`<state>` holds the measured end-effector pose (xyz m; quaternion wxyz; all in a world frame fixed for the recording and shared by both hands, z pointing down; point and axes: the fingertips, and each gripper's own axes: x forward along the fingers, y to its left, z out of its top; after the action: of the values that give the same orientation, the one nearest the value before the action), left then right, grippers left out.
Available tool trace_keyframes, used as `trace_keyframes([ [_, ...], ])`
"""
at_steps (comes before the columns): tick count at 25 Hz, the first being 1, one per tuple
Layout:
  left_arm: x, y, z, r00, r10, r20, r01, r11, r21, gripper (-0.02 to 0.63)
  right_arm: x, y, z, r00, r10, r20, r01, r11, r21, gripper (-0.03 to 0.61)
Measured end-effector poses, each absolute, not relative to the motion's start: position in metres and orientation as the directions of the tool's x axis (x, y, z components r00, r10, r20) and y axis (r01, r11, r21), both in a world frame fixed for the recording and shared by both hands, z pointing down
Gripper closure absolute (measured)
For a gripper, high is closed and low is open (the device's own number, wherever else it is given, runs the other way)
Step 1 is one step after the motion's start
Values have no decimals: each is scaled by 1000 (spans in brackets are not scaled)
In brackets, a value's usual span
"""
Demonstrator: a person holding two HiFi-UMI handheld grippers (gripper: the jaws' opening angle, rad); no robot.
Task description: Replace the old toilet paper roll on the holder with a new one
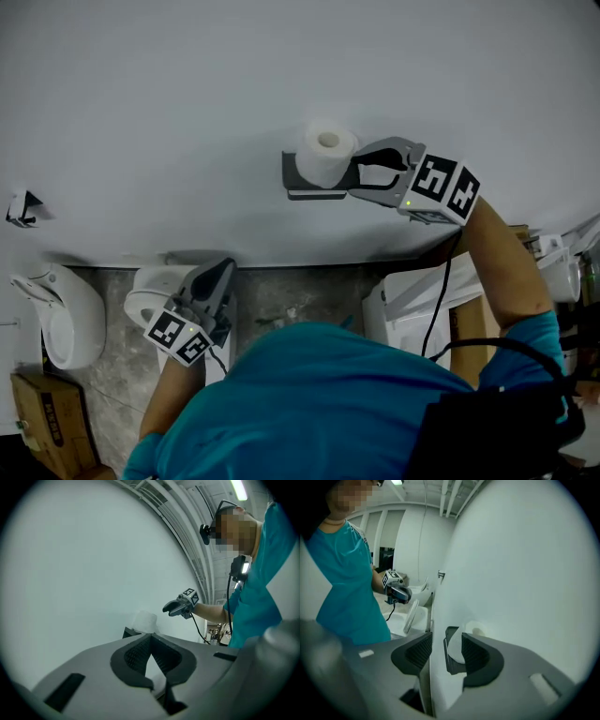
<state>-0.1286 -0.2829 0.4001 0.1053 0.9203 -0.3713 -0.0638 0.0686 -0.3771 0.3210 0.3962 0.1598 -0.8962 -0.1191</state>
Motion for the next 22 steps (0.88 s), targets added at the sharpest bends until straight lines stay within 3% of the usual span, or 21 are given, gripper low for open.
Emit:
trace_keyframes([
  [10,-139,-279,412,688,-725,-33,-693,-670,266,606,51,-416,335,-371,-246,895,63,955,288,317],
  [22,-155,-274,421,652,-757,-35,-718,-631,294,606,43,-439,372,-130,-206,970,192,954,229,298],
])
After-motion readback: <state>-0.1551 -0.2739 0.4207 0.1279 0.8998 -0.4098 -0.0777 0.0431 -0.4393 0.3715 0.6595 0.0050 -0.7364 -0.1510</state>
